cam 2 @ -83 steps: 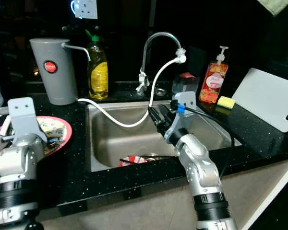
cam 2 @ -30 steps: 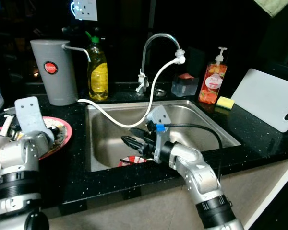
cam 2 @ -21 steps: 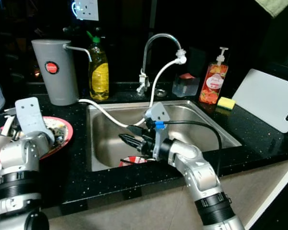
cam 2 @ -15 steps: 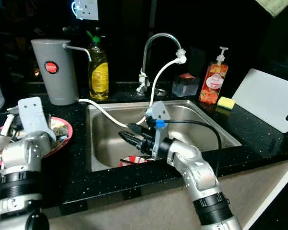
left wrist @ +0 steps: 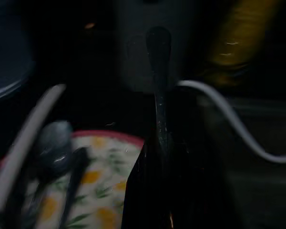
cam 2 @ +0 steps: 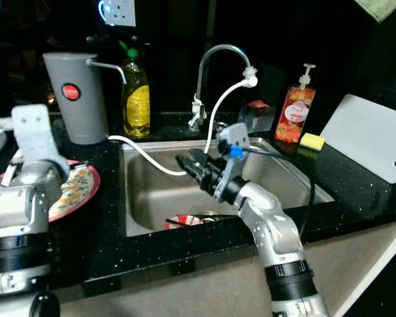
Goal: Kitchen organization
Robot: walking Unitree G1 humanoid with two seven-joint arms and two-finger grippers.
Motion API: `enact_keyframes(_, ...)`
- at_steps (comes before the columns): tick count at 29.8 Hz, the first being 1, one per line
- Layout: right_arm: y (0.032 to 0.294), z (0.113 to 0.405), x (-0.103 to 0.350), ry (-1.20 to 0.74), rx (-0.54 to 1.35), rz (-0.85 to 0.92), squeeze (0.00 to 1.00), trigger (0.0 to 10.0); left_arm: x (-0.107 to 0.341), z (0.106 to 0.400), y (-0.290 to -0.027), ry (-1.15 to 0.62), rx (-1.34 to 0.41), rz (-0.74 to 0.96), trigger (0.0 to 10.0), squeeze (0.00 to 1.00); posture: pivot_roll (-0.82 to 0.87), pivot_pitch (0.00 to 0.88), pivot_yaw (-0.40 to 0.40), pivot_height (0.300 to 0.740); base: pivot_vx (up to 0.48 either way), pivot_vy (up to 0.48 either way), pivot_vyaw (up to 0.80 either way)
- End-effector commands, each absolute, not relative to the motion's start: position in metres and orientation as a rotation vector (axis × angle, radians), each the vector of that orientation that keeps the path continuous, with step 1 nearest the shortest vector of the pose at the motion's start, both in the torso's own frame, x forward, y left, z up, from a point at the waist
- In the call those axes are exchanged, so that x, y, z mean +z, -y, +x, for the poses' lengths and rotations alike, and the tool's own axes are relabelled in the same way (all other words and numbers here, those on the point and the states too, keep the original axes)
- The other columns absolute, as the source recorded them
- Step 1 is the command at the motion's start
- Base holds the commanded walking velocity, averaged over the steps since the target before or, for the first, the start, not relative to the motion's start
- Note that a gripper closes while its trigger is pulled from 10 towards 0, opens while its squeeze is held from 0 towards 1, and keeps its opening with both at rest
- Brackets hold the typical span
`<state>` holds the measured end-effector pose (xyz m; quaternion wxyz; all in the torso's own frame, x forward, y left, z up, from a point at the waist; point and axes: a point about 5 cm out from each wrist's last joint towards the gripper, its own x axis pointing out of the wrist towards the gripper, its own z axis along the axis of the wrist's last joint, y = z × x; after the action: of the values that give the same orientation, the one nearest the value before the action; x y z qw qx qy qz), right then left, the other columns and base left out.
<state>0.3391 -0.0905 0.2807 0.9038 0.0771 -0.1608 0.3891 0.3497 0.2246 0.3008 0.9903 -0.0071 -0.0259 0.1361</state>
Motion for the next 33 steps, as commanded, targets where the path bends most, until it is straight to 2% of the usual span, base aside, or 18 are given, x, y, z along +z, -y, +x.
enact_keyframes(1,0.099,0.343,0.285,0.347,0.756,0.221,0.0,10.0,0.311,0.347,-0.209,0.121,0.14,0.03,10.0,0.0,0.09,0.023,-0.088,0.74,0.0,0.0,0.0)
enact_keyframes(4,0.106,0.346,0.294,0.384,0.708,0.319,0.0,10.0,0.322,0.338,-0.185,0.214,-0.076,0.095,10.0,0.0,0.09,0.031,-0.086,0.74,0.0,0.0,0.0)
enact_keyframes(6,0.108,0.346,0.296,0.391,0.699,0.338,0.0,10.0,0.323,0.337,-0.181,0.223,-0.11,0.099,10.0,0.0,0.09,0.031,-0.086,0.74,0.0,0.0,0.0)
enact_keyframes(13,0.113,0.352,0.3,0.401,0.617,0.402,0.0,10.0,0.315,0.344,-0.153,0.139,-0.322,0.116,10.0,0.0,0.1,0.019,-0.087,0.74,0.0,0.0,0.0)
enact_keyframes(14,0.112,0.352,0.303,0.406,0.616,0.418,0.0,10.0,0.311,0.343,-0.141,0.119,-0.45,0.163,10.0,0.0,0.09,0.017,-0.081,0.74,0.0,0.0,0.0)
enact_keyframes(15,0.112,0.352,0.303,0.406,0.616,0.418,0.0,10.0,0.311,0.343,-0.141,0.119,-0.45,0.163,10.0,0.0,0.09,0.017,-0.081,0.74,0.0,0.0,0.0)
enact_keyframes(18,0.109,0.347,0.31,0.417,0.687,0.495,0.0,10.0,0.314,0.332,-0.129,0.19,-0.633,0.205,10.0,0.0,0.08,0.018,-0.076,0.74,0.0,0.0,0.0)
enact_keyframes(21,0.105,0.337,0.312,0.408,0.794,0.56,0.0,10.0,0.321,0.32,-0.123,0.266,-0.741,0.193,10.0,0.0,0.08,0.021,-0.074,0.74,0.0,0.0,0.0)
enact_keyframes(27,0.1,0.33,0.309,0.363,0.896,0.655,0.0,10.0,0.326,0.308,-0.12,0.321,-0.826,0.174,10.0,0.0,0.08,0.023,-0.085,0.74,0.0,0.0,0.0)
enact_keyframes(33,0.097,0.329,0.309,0.349,0.918,0.669,0.0,10.0,0.323,0.305,-0.119,0.322,-0.878,0.18,10.0,0.0,0.08,0.022,-0.086,0.74,0.0,0.0,0.0)
